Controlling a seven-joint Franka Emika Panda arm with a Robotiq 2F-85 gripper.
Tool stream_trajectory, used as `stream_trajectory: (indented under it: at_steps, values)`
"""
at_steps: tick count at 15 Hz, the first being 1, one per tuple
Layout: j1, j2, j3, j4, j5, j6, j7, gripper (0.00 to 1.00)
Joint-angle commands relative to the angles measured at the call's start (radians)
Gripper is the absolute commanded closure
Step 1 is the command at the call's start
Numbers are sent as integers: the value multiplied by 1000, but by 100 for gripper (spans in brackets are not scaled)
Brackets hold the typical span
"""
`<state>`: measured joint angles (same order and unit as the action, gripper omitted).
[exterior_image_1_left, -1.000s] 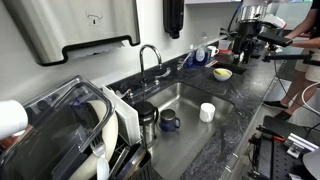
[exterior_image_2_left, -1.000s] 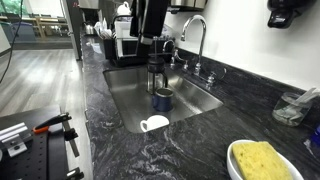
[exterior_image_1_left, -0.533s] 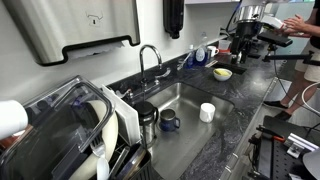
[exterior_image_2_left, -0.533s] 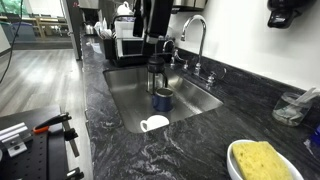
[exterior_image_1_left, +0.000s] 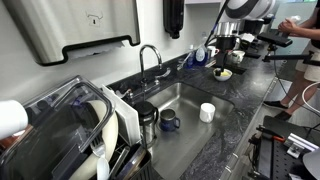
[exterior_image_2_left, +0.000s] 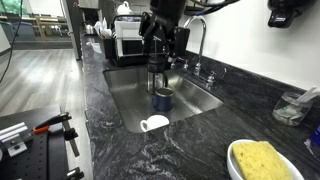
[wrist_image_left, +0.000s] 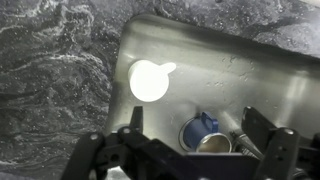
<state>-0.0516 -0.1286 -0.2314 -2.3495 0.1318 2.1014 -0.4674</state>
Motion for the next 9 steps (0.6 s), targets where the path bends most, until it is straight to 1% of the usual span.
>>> stream_trajectory:
  at_steps: [1, 4, 5, 6, 7, 9]
  values:
    - [-13, 100, 58, 19, -45, 100, 101, 0]
    - [-11, 158, 92, 11, -83, 188, 268, 0]
    - [-8, 177, 102, 9, -110, 199, 303, 0]
    - [-19, 136, 98, 2, -76, 161, 237, 0]
    - [-18, 154, 106, 2, -91, 176, 270, 0]
    - [-17, 172, 113, 2, -99, 185, 291, 0]
